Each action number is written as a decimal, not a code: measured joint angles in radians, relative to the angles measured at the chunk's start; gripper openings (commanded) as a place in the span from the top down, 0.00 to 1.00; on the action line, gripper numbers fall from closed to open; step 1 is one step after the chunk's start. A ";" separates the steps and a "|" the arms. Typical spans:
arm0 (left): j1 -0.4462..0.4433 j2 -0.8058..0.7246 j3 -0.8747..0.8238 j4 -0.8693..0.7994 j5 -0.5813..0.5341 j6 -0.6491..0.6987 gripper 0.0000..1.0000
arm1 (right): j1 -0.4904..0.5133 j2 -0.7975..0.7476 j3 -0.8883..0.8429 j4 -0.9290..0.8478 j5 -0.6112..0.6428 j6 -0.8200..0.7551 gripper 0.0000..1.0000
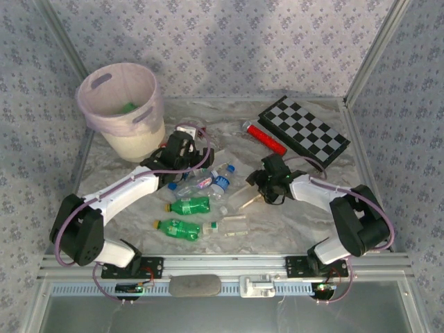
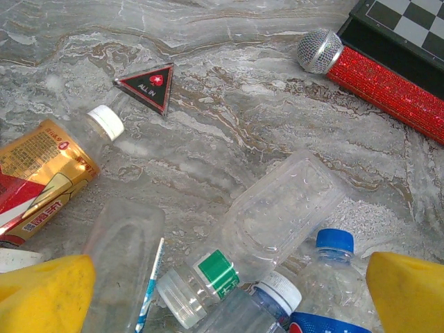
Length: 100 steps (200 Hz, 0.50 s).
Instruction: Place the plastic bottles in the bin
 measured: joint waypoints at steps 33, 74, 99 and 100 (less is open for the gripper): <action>0.000 0.000 0.000 -0.001 0.003 0.000 0.00 | -0.053 -0.002 0.016 0.083 0.010 -0.038 0.49; 0.010 0.000 0.000 0.010 0.095 0.004 0.00 | -0.119 -0.032 0.066 0.105 -0.010 -0.122 0.51; 0.028 0.006 0.001 0.044 0.231 0.005 0.00 | -0.166 -0.045 0.138 0.092 -0.063 -0.227 0.51; 0.029 0.007 0.001 0.047 0.240 0.004 0.00 | -0.167 -0.045 0.141 0.090 -0.064 -0.230 0.51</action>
